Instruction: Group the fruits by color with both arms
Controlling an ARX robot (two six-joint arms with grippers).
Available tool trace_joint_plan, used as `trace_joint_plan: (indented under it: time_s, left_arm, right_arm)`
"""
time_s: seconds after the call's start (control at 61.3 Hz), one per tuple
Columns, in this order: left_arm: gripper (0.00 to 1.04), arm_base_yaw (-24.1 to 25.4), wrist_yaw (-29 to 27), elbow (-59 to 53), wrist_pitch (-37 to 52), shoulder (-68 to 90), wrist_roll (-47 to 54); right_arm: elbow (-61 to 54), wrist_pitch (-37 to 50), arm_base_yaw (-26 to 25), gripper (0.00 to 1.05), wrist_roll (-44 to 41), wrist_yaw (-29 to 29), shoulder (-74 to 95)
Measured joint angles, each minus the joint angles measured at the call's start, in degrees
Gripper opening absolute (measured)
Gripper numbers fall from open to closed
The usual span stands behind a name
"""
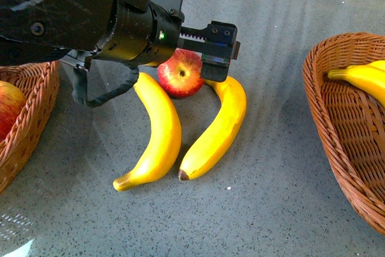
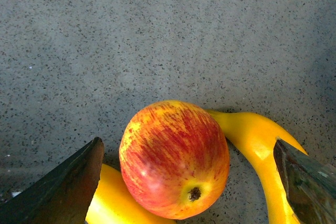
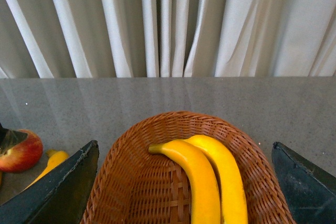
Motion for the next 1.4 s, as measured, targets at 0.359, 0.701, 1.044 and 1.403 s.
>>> trace_joint_plan:
  time_s: [0.359, 0.701, 1.044, 1.403]
  left_arm:
    - [0.96, -1.0, -1.1, 3.1, -0.2, 3.6, 0.0]
    - [0.96, -1.0, -3.1, 5.1, -1.0, 6.4, -0.3]
    - [0.96, -1.8, -4.3, 5.7, -2.0, 9.2, -0.7]
    - [0.71, -2.0, -5.1, 6.1, -2.3, 9.1, -1.6]
  right_arm:
    - [0.0, 0.0, 0.0, 0.96, 0.0, 0.0, 0.0]
    - [0.0, 0.0, 0.0, 0.96, 0.0, 0.0, 0.0]
    - [0.0, 0.0, 0.0, 0.96, 0.0, 0.0, 0.0]
    - [0.0, 0.0, 0.0, 0.96, 0.0, 0.0, 0.0]
